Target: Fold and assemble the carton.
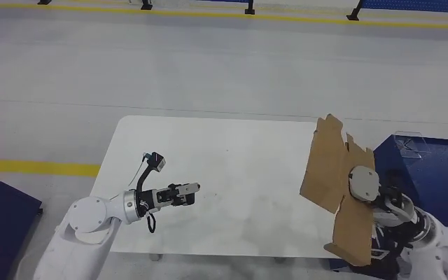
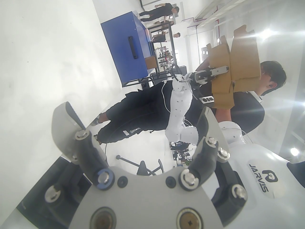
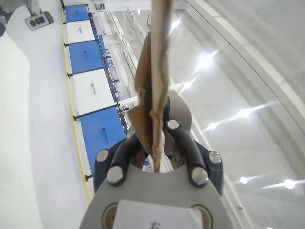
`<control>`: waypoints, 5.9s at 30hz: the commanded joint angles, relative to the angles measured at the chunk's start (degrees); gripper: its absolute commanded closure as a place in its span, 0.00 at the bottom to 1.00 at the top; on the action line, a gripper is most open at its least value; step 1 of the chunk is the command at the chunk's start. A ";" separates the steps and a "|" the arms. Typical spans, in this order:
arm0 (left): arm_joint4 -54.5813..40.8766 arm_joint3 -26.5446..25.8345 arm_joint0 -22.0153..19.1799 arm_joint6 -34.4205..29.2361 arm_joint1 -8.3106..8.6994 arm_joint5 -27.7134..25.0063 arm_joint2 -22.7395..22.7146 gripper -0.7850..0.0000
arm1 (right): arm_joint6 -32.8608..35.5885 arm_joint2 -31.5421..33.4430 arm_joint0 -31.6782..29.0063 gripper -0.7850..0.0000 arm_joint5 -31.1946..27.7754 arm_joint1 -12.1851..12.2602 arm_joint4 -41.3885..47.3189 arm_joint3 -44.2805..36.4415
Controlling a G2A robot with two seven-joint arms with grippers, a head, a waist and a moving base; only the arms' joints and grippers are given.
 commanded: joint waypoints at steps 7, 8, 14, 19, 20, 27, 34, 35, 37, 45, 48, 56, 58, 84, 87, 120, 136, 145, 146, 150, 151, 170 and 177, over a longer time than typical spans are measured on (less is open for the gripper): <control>0.00 0.00 0.00 0.00 0.00 0.00 0.00 0.00 | 1.74 -0.51 1.38 1.00 -12.77 0.10 18.54 1.75; 0.00 0.00 0.00 0.00 0.00 0.00 0.00 0.00 | 2.87 -0.35 1.87 1.00 -17.52 0.16 24.12 2.34; 0.00 0.00 0.00 0.00 0.00 0.00 0.00 0.00 | 16.67 0.00 5.74 1.00 -45.12 1.08 56.82 7.66; 0.00 0.00 0.00 0.00 0.00 0.00 0.00 0.00 | 37.89 -3.62 8.08 1.00 -54.57 2.59 83.32 12.78; 0.00 0.00 0.00 0.00 0.00 0.00 0.00 0.00 | 41.68 -4.47 8.12 1.00 -54.47 2.88 86.57 13.17; 0.00 0.00 0.00 0.00 0.00 0.00 0.00 0.00 | 80.46 -14.35 8.28 1.00 -50.47 6.51 121.77 13.63; 0.00 0.00 0.00 0.00 0.00 0.00 0.00 0.00 | 109.68 -19.07 9.35 1.00 -40.29 8.90 148.30 15.83; 0.00 0.00 0.00 0.00 0.00 0.00 0.00 0.00 | 111.72 -19.37 9.41 1.00 -39.25 9.02 150.06 16.17; 0.00 0.00 0.00 0.00 0.00 0.00 0.00 0.00 | 116.95 -19.97 9.86 1.00 -35.77 9.31 156.07 17.19; 0.00 0.00 0.00 0.00 0.00 0.00 0.00 0.00 | 120.93 -20.04 10.66 1.00 -33.37 9.51 159.47 17.95; 0.00 0.00 0.00 0.00 0.00 0.00 0.00 0.00 | 120.93 -20.04 10.66 1.00 -33.37 9.51 159.47 17.95; 0.00 0.00 0.00 0.00 0.00 0.00 0.00 0.00 | 123.65 -18.31 9.90 1.00 -21.36 9.25 185.16 15.45; 0.00 0.00 0.00 0.00 0.00 0.00 0.00 0.00 | 126.37 -17.09 10.10 1.00 -13.91 9.20 196.01 16.60; 0.00 0.00 0.00 0.00 0.00 0.00 0.00 0.00 | 115.94 -22.79 10.71 1.00 41.22 7.74 232.71 17.92; 0.00 0.00 0.00 0.00 0.00 0.00 0.00 0.00 | 125.14 -20.52 11.16 1.00 28.88 7.52 218.45 18.64; -3.07 -0.77 0.21 1.83 -0.15 1.64 0.60 0.00 | 134.75 -16.56 13.46 1.00 -1.76 7.88 174.46 23.51; 1.17 -1.15 -7.70 1.61 -1.56 10.10 14.12 0.00 | 134.43 -24.88 15.57 1.00 -4.39 7.44 163.92 24.26; -0.08 -0.48 -8.98 1.95 -1.98 10.24 16.75 0.00 | 133.41 -27.29 16.04 1.00 -5.24 7.30 160.09 23.92; -0.29 -0.26 -9.04 2.42 -2.05 10.39 17.01 0.00 | 133.13 -27.95 16.20 1.00 -5.15 7.25 159.36 23.84; -1.38 0.26 -9.66 3.39 -2.41 10.27 18.32 0.16 | 131.61 -30.42 17.02 1.00 -5.31 6.95 157.79 23.82; -1.54 0.41 -9.83 3.46 -2.49 10.21 18.67 0.23 | 131.30 -30.79 17.21 1.00 -5.29 6.89 157.74 23.91; -3.96 2.54 -11.41 3.06 -3.23 9.32 21.67 1.00 | 131.98 -31.58 18.58 0.80 -3.55 6.91 158.39 23.39; -4.62 1.98 -11.16 3.47 -3.09 8.05 20.56 1.00 | 132.45 -27.61 18.86 0.00 -2.45 7.33 161.77 26.33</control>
